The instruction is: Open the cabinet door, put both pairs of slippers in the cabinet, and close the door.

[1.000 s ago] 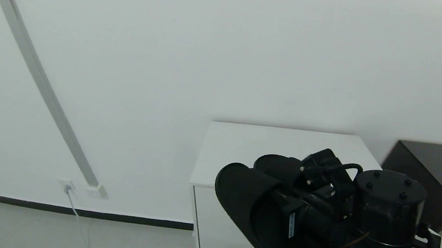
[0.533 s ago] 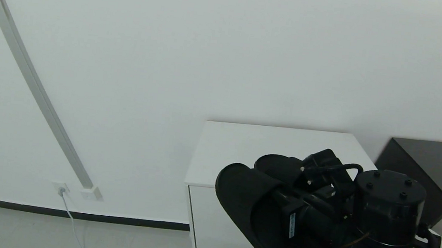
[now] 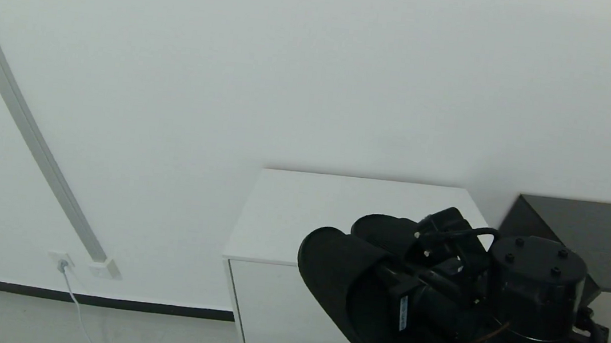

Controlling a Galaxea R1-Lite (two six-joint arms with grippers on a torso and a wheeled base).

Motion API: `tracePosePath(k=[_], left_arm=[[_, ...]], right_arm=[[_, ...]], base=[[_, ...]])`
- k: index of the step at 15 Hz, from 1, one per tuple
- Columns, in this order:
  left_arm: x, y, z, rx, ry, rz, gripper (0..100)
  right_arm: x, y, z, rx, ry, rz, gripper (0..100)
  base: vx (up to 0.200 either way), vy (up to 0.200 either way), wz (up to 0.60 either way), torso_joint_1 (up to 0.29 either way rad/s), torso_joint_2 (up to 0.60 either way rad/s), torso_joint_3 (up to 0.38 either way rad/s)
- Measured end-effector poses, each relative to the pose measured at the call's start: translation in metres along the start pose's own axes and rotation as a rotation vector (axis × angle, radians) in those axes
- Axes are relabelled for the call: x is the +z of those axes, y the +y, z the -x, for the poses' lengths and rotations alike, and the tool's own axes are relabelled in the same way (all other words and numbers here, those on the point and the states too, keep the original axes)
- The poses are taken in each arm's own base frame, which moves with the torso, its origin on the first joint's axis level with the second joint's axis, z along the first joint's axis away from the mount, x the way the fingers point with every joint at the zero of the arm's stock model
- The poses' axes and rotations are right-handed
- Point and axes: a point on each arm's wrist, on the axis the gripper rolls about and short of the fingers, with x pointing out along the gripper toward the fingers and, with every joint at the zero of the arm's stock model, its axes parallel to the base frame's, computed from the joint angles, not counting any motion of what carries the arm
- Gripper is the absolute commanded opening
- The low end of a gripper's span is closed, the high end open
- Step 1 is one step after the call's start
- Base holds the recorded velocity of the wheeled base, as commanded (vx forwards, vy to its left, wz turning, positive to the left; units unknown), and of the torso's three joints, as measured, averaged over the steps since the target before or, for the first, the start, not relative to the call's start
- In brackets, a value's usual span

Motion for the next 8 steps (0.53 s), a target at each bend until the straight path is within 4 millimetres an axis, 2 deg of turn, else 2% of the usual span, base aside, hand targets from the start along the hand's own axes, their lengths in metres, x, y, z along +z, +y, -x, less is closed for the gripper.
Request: tracePosePath(k=[6, 8], left_arm=[[0.0001, -0.0001, 0.0000, 0.001, -0.001, 0.000, 0], [0.0002, -0.0001, 0.0000, 0.002, -0.002, 0.000, 0]], right_arm=[[-0.0019, 0.0003, 0.0007, 0.002, 0.009, 0.002, 0], [-0.0021, 0.0017, 0.0010, 0.006, 0.009, 0.005, 0]], base=[[0.000, -0.200, 0.00, 0.002, 0.00, 0.002], [0.000, 0.000, 0.00, 0.000, 0.00, 0.000]])
